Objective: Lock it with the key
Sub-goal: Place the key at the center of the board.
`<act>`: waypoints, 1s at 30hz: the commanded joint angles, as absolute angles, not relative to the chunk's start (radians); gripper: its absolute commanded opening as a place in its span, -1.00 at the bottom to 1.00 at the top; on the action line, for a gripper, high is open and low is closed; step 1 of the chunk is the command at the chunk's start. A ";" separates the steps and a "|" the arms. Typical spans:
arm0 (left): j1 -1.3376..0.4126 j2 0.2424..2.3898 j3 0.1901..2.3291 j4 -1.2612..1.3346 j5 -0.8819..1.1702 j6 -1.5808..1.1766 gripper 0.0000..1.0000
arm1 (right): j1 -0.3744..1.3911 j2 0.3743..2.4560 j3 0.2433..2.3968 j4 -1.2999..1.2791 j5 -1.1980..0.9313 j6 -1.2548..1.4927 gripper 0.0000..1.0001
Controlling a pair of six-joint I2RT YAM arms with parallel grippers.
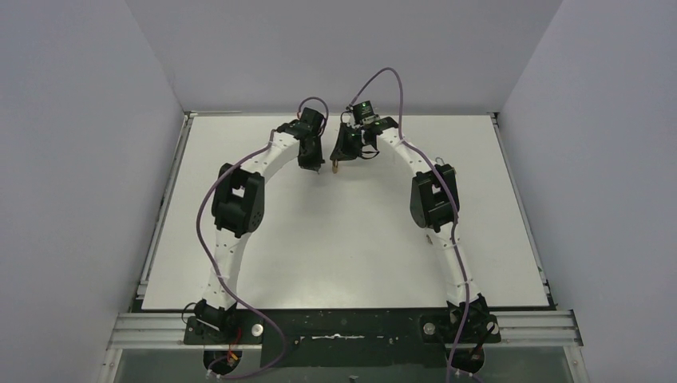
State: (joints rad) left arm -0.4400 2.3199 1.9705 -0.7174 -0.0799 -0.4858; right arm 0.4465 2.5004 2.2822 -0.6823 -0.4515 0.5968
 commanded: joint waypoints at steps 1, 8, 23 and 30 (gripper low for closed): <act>-0.451 2.373 2.106 -0.773 -0.092 -0.489 -1.00 | 0.454 2.471 2.287 -0.616 -0.434 0.622 -1.00; -0.453 2.436 2.236 -0.853 -0.084 -0.491 -1.00 | 0.454 2.474 2.284 -0.613 -0.442 0.628 -0.95; -0.457 2.447 2.306 -0.883 -0.088 -0.486 -0.05 | 0.450 2.439 2.271 -0.617 -0.440 0.626 -0.10; -0.456 2.404 2.276 -0.881 -0.104 -0.477 0.19 | 0.433 2.389 2.222 -0.621 -0.429 0.614 0.02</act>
State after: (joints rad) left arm -0.4488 2.4542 2.2524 -0.8955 -0.1017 -0.4847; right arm 0.4370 2.4928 2.2395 -0.6559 -0.4374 0.6189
